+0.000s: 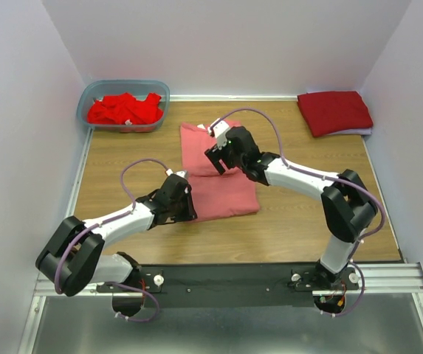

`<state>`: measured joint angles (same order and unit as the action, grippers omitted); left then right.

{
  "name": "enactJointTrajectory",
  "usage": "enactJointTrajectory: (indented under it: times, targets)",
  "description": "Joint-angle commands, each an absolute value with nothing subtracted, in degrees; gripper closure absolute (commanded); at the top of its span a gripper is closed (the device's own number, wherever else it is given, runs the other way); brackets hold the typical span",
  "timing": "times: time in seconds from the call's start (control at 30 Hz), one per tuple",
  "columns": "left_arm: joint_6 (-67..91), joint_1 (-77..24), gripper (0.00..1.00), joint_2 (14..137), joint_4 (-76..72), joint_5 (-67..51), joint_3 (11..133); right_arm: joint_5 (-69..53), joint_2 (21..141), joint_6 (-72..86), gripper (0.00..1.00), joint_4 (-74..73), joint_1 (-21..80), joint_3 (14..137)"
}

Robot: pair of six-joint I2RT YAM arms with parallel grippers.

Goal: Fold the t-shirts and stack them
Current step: Fold the tshirt

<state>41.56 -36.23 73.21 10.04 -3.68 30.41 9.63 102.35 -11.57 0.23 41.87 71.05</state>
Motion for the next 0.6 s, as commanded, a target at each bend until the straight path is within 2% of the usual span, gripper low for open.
enactJointTrajectory:
  times: [0.0, 0.17, 0.37, 0.57]
  targets:
    - [40.43, -36.12, 0.67, 72.6, 10.99, -4.13, 30.06, 4.31, 104.23, -11.95, 0.09, -3.77, 42.89, 67.94]
    - [40.34, -36.04, 0.67, 73.3, 10.9, -4.48, 30.06, 5.62, 108.45, -13.18, 0.09, -5.45, 44.12, 69.69]
    - [40.25, -36.04, 0.67, 73.04, 10.99, -4.92, 29.79, 13.61, 113.55, -15.99, 0.09, -5.27, 44.12, 72.94]
    - [39.99, -36.12, 0.67, 73.21, 10.72, -5.36, 29.53, 14.59, 117.24, -17.66, 0.09, -5.27, 40.35, 80.06]
